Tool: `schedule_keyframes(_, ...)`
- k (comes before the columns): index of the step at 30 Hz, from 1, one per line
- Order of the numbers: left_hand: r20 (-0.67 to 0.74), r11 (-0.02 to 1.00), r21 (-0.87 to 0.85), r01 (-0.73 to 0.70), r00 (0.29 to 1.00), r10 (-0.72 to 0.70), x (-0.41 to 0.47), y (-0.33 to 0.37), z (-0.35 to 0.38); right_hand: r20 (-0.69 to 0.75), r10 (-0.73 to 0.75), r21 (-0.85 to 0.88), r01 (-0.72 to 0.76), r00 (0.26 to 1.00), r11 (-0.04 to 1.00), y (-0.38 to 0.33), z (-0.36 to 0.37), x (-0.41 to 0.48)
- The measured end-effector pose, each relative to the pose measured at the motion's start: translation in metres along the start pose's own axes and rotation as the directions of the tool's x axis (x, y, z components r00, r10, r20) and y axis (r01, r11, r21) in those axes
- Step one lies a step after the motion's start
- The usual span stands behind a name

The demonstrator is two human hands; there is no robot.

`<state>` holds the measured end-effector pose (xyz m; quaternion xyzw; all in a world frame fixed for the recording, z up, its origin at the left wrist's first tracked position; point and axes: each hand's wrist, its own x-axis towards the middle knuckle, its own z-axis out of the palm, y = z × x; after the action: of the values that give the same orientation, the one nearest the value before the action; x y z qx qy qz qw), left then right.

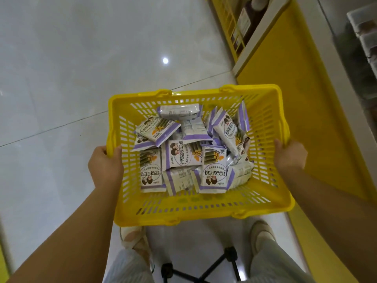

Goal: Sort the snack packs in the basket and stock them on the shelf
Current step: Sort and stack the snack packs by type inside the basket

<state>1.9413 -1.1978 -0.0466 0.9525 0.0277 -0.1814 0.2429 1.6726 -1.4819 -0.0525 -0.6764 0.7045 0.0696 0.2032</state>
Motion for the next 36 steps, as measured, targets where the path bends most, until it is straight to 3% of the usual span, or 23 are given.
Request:
schedule_keyframes(8,0.178,0.985,0.171,0.034,0.982,-0.065,-0.013,0.029,-0.016,0.194,0.000,-0.100,0.020,0.981,0.995,-0.014,-0.027,-0.014)
schedule_keyframes(11,0.187,0.974,0.211,-0.086,0.981,0.046,-0.034,0.051,-0.031,0.180,-0.191,-0.088,0.209,0.965,0.974,-0.032,-0.049,-0.041)
schedule_keyframes(13,0.241,0.970,0.184,-0.155,0.964,0.109,-0.044,0.066,-0.036,0.239,-0.328,-0.026,0.344,0.914,0.939,-0.047,-0.059,-0.053)
schedule_keyframes(18,0.367,0.946,0.078,-0.316,0.891,0.268,-0.044,0.098,-0.026,0.404,-0.417,0.064,0.430,0.814,0.901,-0.077,-0.063,-0.054)
schedule_keyframes(24,0.313,0.834,0.046,-0.550,0.801,0.511,-0.023,0.112,0.031,0.441,-0.404,-0.088,0.486,0.802,0.869,-0.075,-0.022,0.002)
schedule_keyframes(28,0.297,0.710,0.053,-0.702,0.690,0.660,-0.011,0.116,0.084,0.476,-0.462,-0.133,0.581,0.748,0.803,-0.078,0.015,0.035)
schedule_keyframes(32,0.300,0.630,0.020,-0.777,0.605,0.737,-0.009,0.113,0.129,0.469,-0.487,-0.152,0.611,0.736,0.777,-0.081,0.041,0.045)
schedule_keyframes(36,0.302,0.593,-0.004,-0.805,0.564,0.768,-0.015,0.108,0.162,0.478,-0.487,-0.234,0.641,0.731,0.731,-0.075,0.056,0.049)
